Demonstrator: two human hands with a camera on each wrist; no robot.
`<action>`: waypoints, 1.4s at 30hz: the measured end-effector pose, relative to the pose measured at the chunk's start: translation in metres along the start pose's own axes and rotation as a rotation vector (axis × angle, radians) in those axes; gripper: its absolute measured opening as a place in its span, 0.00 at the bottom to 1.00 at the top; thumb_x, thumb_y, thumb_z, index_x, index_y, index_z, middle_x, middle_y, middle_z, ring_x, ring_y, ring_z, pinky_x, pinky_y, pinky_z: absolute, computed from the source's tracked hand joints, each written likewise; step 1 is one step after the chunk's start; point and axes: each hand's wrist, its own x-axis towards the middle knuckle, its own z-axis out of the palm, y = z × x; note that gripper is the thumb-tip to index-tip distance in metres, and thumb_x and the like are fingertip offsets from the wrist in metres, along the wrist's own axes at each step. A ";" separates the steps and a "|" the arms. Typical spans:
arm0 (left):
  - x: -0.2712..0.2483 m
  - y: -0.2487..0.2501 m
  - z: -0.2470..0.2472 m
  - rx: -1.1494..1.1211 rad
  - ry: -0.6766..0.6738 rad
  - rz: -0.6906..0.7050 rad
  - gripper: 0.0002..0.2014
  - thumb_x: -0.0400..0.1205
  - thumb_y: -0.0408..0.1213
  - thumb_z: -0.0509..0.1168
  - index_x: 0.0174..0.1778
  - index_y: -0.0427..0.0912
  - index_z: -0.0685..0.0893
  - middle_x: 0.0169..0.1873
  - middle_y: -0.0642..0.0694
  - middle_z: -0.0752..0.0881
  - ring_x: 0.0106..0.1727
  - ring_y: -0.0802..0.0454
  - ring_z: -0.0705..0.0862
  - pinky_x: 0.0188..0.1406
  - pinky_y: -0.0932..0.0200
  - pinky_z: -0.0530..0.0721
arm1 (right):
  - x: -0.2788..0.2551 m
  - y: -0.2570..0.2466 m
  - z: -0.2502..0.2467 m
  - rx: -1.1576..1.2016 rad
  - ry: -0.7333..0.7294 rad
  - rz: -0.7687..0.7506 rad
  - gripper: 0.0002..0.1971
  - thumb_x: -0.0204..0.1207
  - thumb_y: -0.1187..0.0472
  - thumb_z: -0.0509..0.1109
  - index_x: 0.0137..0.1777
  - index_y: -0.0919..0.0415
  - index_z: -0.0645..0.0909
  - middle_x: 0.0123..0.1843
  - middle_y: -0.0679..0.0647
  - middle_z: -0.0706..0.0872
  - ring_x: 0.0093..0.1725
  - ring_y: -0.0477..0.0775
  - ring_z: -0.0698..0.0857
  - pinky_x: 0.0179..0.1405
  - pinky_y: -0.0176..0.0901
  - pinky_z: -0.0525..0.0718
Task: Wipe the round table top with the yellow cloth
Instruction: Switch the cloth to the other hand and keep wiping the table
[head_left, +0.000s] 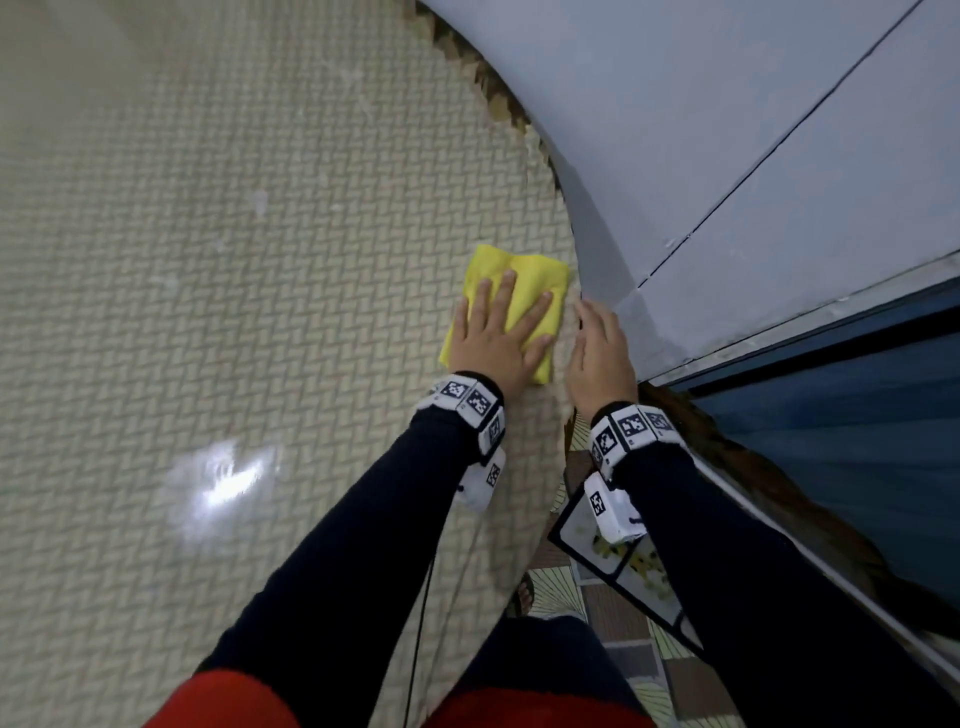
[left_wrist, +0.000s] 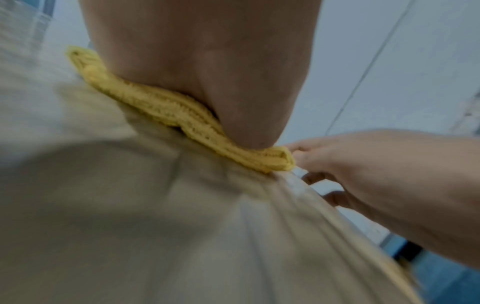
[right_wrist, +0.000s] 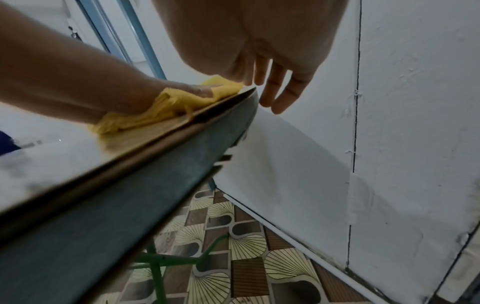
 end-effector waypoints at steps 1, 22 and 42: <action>0.010 -0.004 -0.005 -0.008 0.009 -0.019 0.27 0.87 0.61 0.39 0.83 0.67 0.41 0.85 0.51 0.36 0.85 0.45 0.35 0.82 0.41 0.36 | 0.002 0.003 0.001 -0.045 -0.027 -0.012 0.23 0.86 0.63 0.52 0.80 0.62 0.65 0.82 0.56 0.64 0.74 0.61 0.69 0.73 0.52 0.68; 0.015 -0.001 -0.004 -0.005 0.040 -0.076 0.28 0.86 0.61 0.39 0.83 0.67 0.41 0.85 0.47 0.36 0.85 0.41 0.36 0.80 0.38 0.33 | 0.016 0.015 0.004 -0.043 -0.216 -0.106 0.28 0.86 0.44 0.44 0.85 0.44 0.44 0.86 0.40 0.39 0.73 0.53 0.73 0.53 0.52 0.84; 0.015 -0.004 -0.008 -0.104 0.072 -0.363 0.29 0.87 0.61 0.39 0.82 0.66 0.37 0.84 0.46 0.34 0.84 0.40 0.33 0.80 0.38 0.31 | 0.100 0.016 -0.015 -0.218 -0.239 -0.279 0.28 0.84 0.47 0.42 0.83 0.49 0.60 0.84 0.48 0.61 0.71 0.61 0.71 0.67 0.56 0.72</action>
